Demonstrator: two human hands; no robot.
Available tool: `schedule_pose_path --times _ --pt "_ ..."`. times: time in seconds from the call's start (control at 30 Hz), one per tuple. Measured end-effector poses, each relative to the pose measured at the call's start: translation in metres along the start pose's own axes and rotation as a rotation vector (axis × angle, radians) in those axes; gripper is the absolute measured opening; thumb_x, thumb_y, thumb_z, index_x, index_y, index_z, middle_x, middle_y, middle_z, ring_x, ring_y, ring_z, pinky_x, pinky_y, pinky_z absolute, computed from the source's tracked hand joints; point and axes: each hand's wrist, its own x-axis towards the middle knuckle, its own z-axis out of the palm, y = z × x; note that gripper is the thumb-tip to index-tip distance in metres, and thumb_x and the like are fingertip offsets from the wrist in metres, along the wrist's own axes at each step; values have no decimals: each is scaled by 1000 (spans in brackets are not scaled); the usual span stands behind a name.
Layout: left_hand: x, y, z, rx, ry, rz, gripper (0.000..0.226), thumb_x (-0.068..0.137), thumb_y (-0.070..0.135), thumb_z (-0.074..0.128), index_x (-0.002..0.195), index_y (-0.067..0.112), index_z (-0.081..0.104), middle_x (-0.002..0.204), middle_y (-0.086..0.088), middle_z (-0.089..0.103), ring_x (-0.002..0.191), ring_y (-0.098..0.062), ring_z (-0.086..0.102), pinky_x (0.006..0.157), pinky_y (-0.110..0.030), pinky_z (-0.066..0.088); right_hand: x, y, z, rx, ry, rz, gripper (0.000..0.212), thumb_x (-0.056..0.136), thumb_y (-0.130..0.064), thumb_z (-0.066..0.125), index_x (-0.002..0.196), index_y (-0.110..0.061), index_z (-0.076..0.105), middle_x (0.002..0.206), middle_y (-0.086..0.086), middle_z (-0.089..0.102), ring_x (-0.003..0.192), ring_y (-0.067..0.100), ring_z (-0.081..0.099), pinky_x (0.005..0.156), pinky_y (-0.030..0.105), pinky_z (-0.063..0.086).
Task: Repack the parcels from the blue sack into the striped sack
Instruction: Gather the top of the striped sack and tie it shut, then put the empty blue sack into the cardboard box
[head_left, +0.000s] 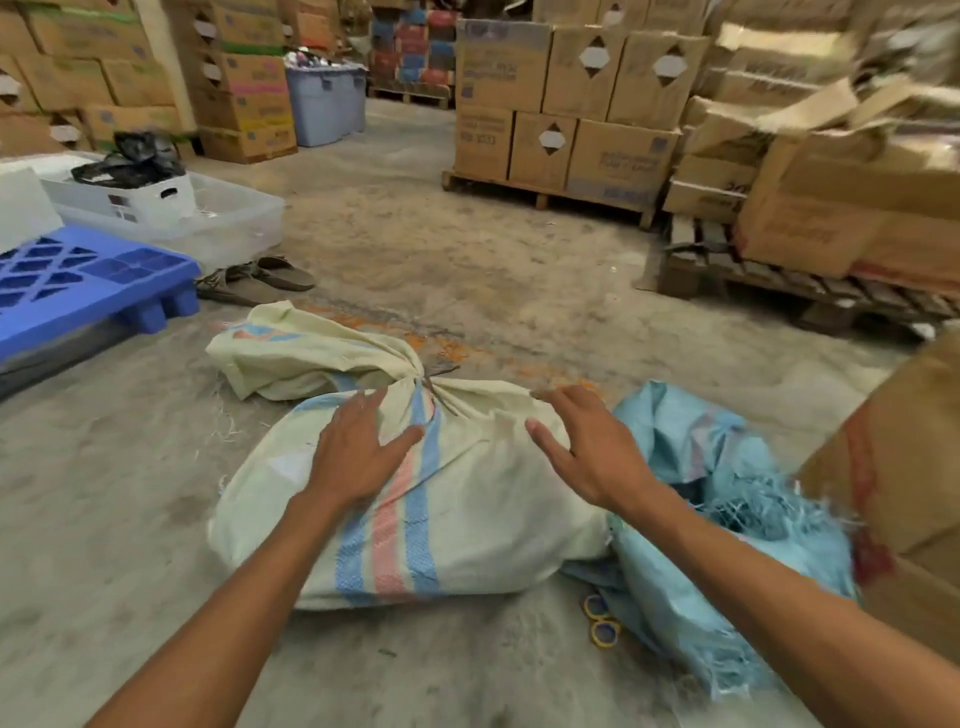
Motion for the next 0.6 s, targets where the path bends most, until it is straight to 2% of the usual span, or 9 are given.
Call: schedule_pose_path --times 0.07,0.1,0.2,0.27,0.33,0.43,0.47,0.53,0.6 --pt "5 54 19 -47 -30 90 81 87 63 55 152 19 32 157 -4 33 144 -23 30 116 -41 28 -13 45 -39 -145 31 83 50 98 -51 47 140 -25 50 135 4 54 125 25 50 94 41 49" --pt "7 86 34 -76 -56 126 78 89 58 58 151 19 33 157 -4 34 144 -23 31 115 -41 30 -24 76 -62 -220 28 185 52 96 -49 50 141 -23 50 136 9 54 125 30 50 96 44 49" --pt "6 153 75 -155 -159 146 76 84 59 60 146 19 42 148 -4 47 135 -24 44 107 -41 40 -59 146 -108 -349 -45 542 59 92 -48 55 142 -19 45 138 17 49 126 38 47 99 48 46" --pt "5 194 109 -187 -231 156 73 81 56 62 140 17 49 137 -8 56 124 -25 54 97 -36 46 -86 181 -126 -385 -169 719 62 94 -49 54 143 -13 40 141 21 43 129 40 44 103 47 42" --pt "7 225 140 -146 -277 170 68 85 45 66 141 11 48 137 -12 56 123 -27 54 95 -35 44 -102 202 -119 -392 -299 728 64 95 -49 54 142 -7 40 139 23 45 127 39 46 104 42 42" --pt "27 254 184 32 -269 188 75 85 48 65 140 3 43 137 -17 54 124 -33 53 97 -39 45 -94 223 -87 -194 -257 780 65 91 -47 59 138 -5 43 129 20 56 112 35 60 89 36 52" --pt "34 259 198 120 -287 165 83 83 55 64 141 1 39 134 -19 55 121 -34 54 95 -40 47 -88 228 -76 -153 -248 822 71 90 -46 61 142 -5 36 133 22 53 113 36 60 89 36 52" --pt "43 263 220 334 -367 88 109 78 68 62 150 -2 19 140 -20 50 121 -36 55 97 -41 47 -82 243 -55 -34 -309 961 94 91 -41 65 155 -5 7 146 24 39 124 37 53 96 37 47" --pt "43 261 235 476 -472 28 118 76 71 61 153 -2 9 150 -16 40 128 -34 50 102 -41 41 -88 263 -36 119 -364 1067 115 86 -38 72 156 -7 -13 153 22 34 133 37 45 108 39 41"
